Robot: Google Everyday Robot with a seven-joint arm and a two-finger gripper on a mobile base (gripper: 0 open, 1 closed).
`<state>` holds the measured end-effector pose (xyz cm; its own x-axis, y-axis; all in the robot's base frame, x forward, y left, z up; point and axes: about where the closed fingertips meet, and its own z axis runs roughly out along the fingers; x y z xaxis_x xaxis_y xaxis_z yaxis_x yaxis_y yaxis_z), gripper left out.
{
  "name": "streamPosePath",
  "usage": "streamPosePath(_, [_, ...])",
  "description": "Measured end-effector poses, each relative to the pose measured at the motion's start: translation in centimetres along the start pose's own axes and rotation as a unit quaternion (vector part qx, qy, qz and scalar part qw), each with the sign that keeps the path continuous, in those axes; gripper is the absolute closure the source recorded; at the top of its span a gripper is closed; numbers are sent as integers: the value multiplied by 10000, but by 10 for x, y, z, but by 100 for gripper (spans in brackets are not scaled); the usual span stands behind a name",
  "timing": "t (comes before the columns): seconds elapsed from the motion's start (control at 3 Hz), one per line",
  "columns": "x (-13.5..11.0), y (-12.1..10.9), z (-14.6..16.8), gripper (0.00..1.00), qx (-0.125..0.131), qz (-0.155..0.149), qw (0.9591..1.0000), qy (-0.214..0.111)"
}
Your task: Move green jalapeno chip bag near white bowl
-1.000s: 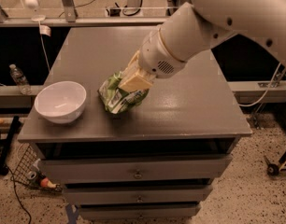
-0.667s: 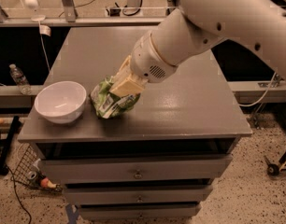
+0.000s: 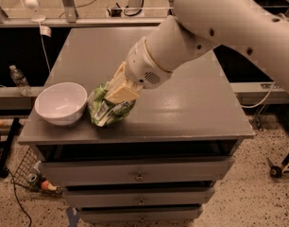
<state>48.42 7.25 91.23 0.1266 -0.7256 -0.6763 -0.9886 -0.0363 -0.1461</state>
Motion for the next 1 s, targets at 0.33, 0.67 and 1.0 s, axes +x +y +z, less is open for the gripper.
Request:
streamPosePath(0.33, [-2, 1, 0, 53, -4, -18, 10000, 6])
streamPosePath(0.67, [-3, 2, 1, 30, -7, -35, 10000, 13])
streamPosePath(1.0, [-5, 4, 1, 5, -10, -54, 10000, 20])
